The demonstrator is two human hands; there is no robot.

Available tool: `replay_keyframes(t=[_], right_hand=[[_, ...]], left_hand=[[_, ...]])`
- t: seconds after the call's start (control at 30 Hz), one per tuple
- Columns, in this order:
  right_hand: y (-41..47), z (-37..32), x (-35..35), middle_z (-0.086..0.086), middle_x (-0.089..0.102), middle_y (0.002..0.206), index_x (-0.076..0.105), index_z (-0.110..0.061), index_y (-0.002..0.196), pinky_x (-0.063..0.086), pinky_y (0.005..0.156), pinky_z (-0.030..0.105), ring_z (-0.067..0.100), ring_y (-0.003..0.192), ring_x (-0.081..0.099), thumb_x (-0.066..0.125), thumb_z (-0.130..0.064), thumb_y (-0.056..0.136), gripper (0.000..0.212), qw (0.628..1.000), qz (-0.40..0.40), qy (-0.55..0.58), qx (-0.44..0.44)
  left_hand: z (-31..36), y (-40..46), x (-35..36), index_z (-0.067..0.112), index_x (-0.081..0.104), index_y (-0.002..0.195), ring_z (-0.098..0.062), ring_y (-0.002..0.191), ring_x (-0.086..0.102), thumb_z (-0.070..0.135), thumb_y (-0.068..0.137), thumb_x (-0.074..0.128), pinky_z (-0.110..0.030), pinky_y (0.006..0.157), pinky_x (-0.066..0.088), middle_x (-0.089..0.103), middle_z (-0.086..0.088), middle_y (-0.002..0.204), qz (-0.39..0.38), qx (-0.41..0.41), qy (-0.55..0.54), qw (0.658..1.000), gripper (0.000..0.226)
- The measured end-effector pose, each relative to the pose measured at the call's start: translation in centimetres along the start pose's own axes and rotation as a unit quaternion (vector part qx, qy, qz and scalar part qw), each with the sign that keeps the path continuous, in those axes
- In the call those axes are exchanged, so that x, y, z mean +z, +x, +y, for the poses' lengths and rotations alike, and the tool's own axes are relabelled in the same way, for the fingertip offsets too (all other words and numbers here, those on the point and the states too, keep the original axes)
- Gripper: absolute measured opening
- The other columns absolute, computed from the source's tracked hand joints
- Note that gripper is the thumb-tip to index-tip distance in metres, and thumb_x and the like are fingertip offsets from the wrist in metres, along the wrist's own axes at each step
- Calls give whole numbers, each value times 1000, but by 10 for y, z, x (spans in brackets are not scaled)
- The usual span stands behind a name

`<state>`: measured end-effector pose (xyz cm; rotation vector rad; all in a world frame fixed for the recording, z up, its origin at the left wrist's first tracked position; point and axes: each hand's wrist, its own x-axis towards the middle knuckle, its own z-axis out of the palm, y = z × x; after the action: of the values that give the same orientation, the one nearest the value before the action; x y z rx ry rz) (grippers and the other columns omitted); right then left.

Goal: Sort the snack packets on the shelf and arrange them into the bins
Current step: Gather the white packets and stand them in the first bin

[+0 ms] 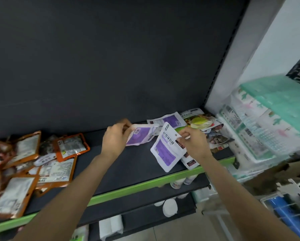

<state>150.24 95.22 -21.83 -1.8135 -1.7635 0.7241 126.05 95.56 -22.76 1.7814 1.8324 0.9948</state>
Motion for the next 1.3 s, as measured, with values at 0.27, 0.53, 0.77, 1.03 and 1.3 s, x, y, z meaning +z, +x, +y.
replay_keyframes(t=[0.27,0.53,0.77,1.03,1.3], right_hand=[[-14,-90,40,-11,57,74,66,-12,87,37,66,22,10,75,56,63,-8,87,4,997,-10,6,-74],[-70,-210,110,-3,65,81,66,-13,86,41,61,20,10,72,59,63,-7,86,6,985,-48,37,-163],[-159,-312,190,-4,66,85,63,-20,83,42,65,23,11,80,60,61,-7,88,14,974,-62,38,-213],[-253,-437,288,-4,63,85,67,-13,92,40,70,23,12,80,58,62,-9,88,8,953,-88,43,-287],[-303,-554,398,-1,67,92,65,-15,90,49,77,33,19,86,61,61,-11,88,6,923,-120,71,-358]], left_hand=[[-33,-43,-106,13,58,84,-15,76,63,18,91,61,-27,63,47,66,0,78,118,-59,-25,991,9],[-87,-122,-229,24,49,70,-7,65,59,19,92,60,-20,52,38,65,2,69,215,-70,-55,973,25],[-151,-211,-339,24,49,71,1,65,56,19,92,60,-20,54,40,60,13,69,271,-92,-42,957,24],[-223,-318,-464,30,43,66,-8,65,55,20,90,63,-23,60,36,59,10,66,341,-150,-5,928,33],[-304,-377,-571,28,45,67,-17,72,62,21,91,62,-29,62,44,64,4,74,417,-209,-2,884,30]])
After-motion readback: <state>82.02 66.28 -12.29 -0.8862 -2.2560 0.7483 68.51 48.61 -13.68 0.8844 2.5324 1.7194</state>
